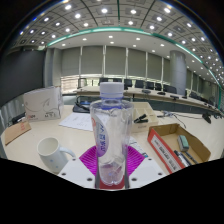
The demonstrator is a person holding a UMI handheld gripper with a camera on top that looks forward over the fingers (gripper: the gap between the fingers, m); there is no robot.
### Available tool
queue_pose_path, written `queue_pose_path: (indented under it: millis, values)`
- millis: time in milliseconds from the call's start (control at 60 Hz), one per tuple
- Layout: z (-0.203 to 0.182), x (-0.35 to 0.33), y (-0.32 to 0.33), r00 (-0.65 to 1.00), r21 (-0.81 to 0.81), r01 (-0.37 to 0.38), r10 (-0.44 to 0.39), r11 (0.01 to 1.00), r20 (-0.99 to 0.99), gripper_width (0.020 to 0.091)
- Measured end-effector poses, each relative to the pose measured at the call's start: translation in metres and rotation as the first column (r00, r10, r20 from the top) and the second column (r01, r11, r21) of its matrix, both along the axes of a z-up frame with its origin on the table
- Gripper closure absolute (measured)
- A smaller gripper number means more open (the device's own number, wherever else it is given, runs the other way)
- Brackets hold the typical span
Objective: Pour water
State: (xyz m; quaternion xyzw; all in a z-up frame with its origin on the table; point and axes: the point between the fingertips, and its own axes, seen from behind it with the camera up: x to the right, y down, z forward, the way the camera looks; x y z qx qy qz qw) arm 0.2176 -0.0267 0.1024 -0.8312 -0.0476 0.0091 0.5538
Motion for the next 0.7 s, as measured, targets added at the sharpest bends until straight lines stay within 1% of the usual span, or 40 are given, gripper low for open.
queue_pose_path:
  millis: [100, 133, 200, 283, 317, 383, 400, 417, 450, 467, 483, 517, 550, 583, 700]
  values:
    - [-0.024, 0.003, 0.000, 1.000, -0.030, -0.001, 0.000, 1.000, -0.028, 0.0771]
    - [-0.020, 0.003, 0.001, 0.999, 0.002, -0.003, 0.003, 1.000, -0.036, 0.0764]
    - [-0.022, 0.004, -0.002, 0.999, 0.005, -0.009, 0.009, 1.000, -0.033, 0.0758]
    - [-0.022, 0.005, -0.003, 0.999, 0.011, 0.001, -0.001, 1.000, -0.045, 0.0701]
    - [-0.022, 0.005, -0.003, 0.999, 0.010, 0.000, 0.000, 1.000, -0.045, 0.0657]
    - [-0.024, 0.005, -0.005, 0.999, -0.007, -0.008, 0.008, 1.000, -0.038, 0.0595]
    - [-0.026, 0.005, -0.006, 0.999, -0.021, -0.007, 0.006, 1.000, -0.036, 0.0561]
    - [-0.028, 0.005, -0.008, 0.999, -0.035, -0.007, 0.005, 0.999, -0.035, 0.0511]
    - [-0.031, 0.003, -0.011, 0.999, -0.060, -0.011, 0.009, 0.998, -0.036, 0.0366]
    - [-0.032, 0.002, -0.012, 0.999, -0.073, -0.012, 0.009, 0.997, -0.035, 0.0278]
    - [-0.033, 0.001, -0.014, 0.999, -0.086, -0.012, 0.009, 0.996, -0.034, 0.0228]
    - [-0.034, 0.002, -0.019, 1.000, -0.110, -0.003, 0.000, 0.994, -0.029, 0.0272]
    - [-0.032, 0.003, -0.025, 1.000, -0.125, 0.013, -0.016, 0.992, -0.023, 0.0264]
    - [-0.029, 0.003, -0.031, 1.000, -0.141, 0.027, -0.029, 0.990, -0.011, 0.0236]
    - [-0.004, -0.005, -0.061, 0.997, -0.181, 0.076, -0.072, 0.981, 0.029, 0.0243]
